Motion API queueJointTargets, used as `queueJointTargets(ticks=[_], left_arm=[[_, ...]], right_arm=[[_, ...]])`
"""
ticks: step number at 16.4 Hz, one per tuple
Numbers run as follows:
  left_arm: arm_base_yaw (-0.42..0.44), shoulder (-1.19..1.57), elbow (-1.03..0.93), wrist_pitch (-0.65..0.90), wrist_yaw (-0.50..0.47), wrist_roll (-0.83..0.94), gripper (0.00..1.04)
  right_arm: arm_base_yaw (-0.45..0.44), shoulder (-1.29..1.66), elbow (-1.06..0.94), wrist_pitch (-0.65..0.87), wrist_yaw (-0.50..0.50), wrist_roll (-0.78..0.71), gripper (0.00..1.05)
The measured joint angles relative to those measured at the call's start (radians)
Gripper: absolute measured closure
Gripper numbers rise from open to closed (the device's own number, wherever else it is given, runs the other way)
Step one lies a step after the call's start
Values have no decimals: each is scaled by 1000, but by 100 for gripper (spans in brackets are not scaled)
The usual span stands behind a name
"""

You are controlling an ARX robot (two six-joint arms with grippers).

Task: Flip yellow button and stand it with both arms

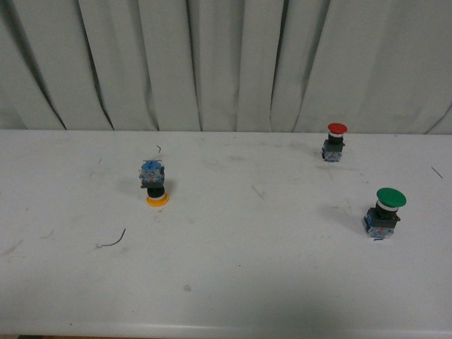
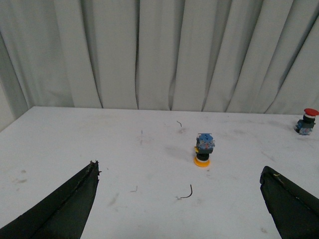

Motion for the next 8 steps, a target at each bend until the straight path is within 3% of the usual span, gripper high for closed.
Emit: queueJointTargets(ticks=[8], left_arm=[[0, 0, 0, 0, 0, 0, 7]], right_arm=[[0, 0, 0, 0, 0, 0, 7]])
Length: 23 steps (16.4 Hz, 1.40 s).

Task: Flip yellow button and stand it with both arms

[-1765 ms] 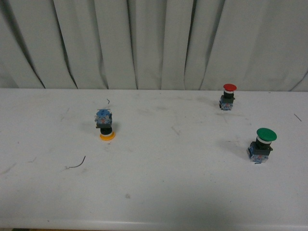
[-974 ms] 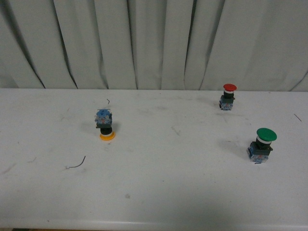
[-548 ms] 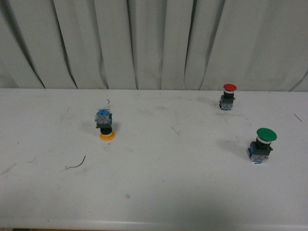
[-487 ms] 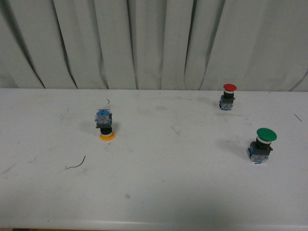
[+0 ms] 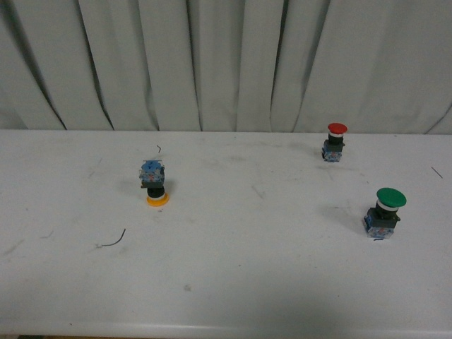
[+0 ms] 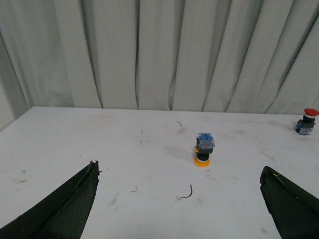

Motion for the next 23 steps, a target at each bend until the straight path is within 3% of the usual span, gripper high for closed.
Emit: queueJointTargets(ticks=[6, 7, 8, 10, 13, 15, 19, 23], left_arm=[[0, 0, 0, 0, 0, 0, 7], [55, 50, 47, -138, 124, -47, 7], [136, 175, 102, -168, 248, -110, 7], [135, 366, 158, 42, 301, -141, 7], [-6, 911, 323, 439, 220, -159, 7], [-101, 1290, 539, 520, 167, -156, 7], [-187, 1801, 972, 318, 124, -136, 7], [-229, 1995, 1257, 121, 0, -106, 7]], right_arm=[[0, 0, 0, 0, 0, 0, 7], [0, 0, 0, 0, 1, 0, 7], [0, 0, 0, 0, 0, 0, 7], [0, 0, 0, 0, 0, 0, 7], [0, 0, 0, -1, 0, 0, 7], [0, 0, 0, 0, 0, 0, 7], [0, 0, 0, 0, 0, 0, 7], [0, 0, 0, 0, 0, 0, 7]])
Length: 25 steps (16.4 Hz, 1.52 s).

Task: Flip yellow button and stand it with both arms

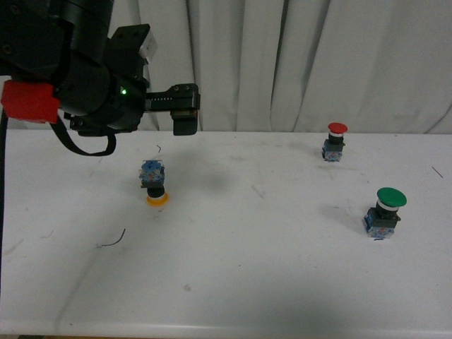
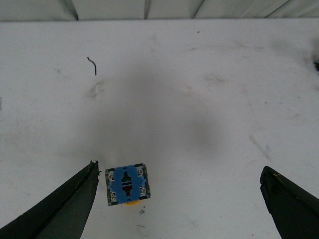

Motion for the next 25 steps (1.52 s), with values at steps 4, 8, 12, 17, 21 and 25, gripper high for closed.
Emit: queueJointTargets(ticks=[4, 8, 12, 17, 21, 25], left_arm=[[0, 129, 143, -158, -121, -3, 7], [18, 187, 192, -201, -155, -15, 7], [24, 219, 196, -237, -153, -38, 7], [7, 233, 212, -251, -117, -65, 7], [-1, 234, 215, -243, -130, -62, 8], [-10, 234, 217, -240, -132, -63, 49]], right_arm=[[0, 0, 0, 0, 0, 0, 7], [0, 0, 0, 0, 0, 0, 7], [0, 0, 0, 0, 0, 0, 7], [0, 0, 0, 0, 0, 0, 7], [0, 0, 0, 0, 0, 0, 7], [0, 0, 0, 0, 0, 0, 7]])
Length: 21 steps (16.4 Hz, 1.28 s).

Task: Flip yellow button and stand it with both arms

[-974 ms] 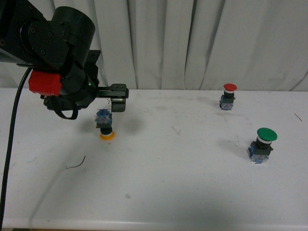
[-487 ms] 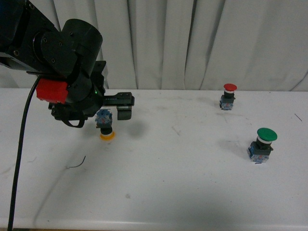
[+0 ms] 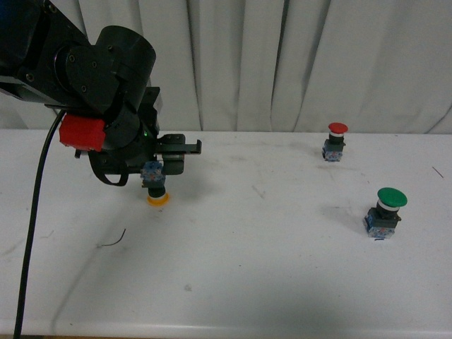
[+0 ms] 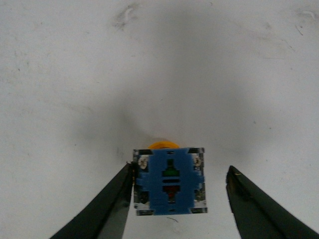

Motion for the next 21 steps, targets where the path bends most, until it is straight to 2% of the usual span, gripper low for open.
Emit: queueJointTargets(ticks=[2, 4, 8, 13, 14, 15, 21], left_arm=[[-6, 0, 5, -2, -2, 0, 68], [-9, 0, 9, -1, 3, -3, 74], [-9, -18, -14, 20, 18, -3, 74], [-14, -245, -166, 128, 89, 1, 74], [-34, -474, -322, 207, 152, 2, 74], [-43, -566, -393, 228, 179, 2, 74], [-68, -942, -674, 274, 283, -31, 74]], right_arm=[[0, 0, 0, 0, 0, 0, 7], [0, 0, 0, 0, 0, 0, 7], [0, 0, 0, 0, 0, 0, 7], [0, 0, 0, 0, 0, 0, 7], [0, 0, 0, 0, 0, 0, 7], [0, 0, 0, 0, 0, 0, 7], [0, 0, 0, 0, 0, 0, 7]])
